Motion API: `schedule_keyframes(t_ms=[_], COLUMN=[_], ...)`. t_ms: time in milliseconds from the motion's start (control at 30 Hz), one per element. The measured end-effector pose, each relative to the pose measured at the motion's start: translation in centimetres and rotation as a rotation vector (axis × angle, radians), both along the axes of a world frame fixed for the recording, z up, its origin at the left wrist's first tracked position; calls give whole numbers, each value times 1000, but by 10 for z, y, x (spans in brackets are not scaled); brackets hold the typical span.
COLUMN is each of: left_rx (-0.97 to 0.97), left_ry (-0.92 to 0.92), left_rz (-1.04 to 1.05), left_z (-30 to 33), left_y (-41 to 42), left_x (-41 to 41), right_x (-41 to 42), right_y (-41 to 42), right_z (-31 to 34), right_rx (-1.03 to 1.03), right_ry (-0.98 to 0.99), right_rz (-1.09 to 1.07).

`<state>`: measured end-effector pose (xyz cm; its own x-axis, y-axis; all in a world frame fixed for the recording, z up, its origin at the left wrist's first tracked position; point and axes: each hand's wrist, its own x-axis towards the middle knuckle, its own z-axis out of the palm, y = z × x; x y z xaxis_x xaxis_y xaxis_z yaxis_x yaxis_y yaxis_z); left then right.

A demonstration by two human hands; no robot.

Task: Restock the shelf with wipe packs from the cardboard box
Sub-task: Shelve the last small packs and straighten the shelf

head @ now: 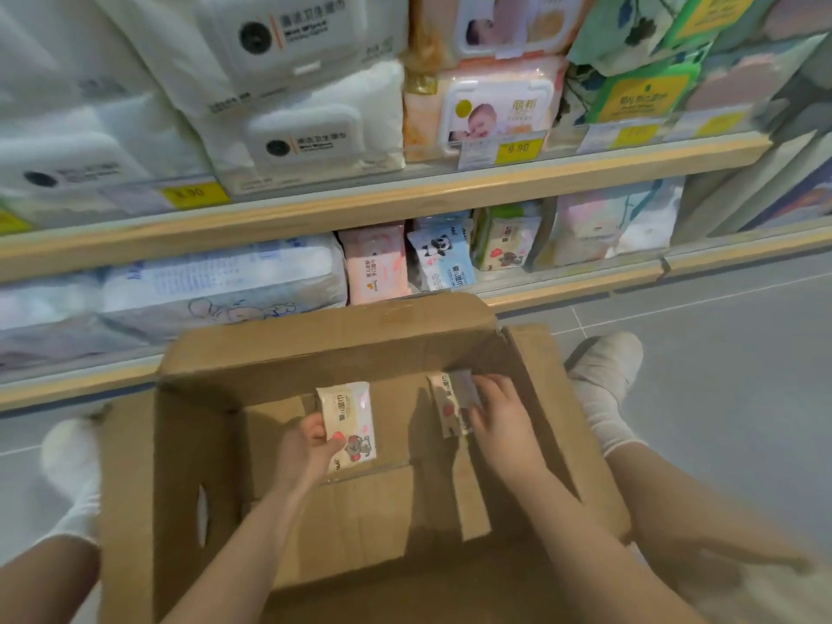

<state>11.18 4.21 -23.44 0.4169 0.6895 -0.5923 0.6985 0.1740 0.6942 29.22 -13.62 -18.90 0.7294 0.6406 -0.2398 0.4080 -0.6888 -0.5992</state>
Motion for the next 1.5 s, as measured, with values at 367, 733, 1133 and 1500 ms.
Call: schedule_keyframes(t_ms=[367, 733, 1133, 1500], left_rx=[-24, -25, 83, 234], left_ry=[-10, -53, -354, -501], left_rz=[-17, -73, -122, -189], left_z=[-37, -20, 79, 107], left_y=[13, 10, -4, 15], left_x=[11, 14, 64, 165], right_x=[7, 12, 55, 167], right_y=[27, 41, 21, 46], right_z=[-125, -72, 85, 67], right_rx=[-446, -404, 56, 262], right_ry=[184, 94, -97, -85], right_rz=[-229, -158, -59, -267])
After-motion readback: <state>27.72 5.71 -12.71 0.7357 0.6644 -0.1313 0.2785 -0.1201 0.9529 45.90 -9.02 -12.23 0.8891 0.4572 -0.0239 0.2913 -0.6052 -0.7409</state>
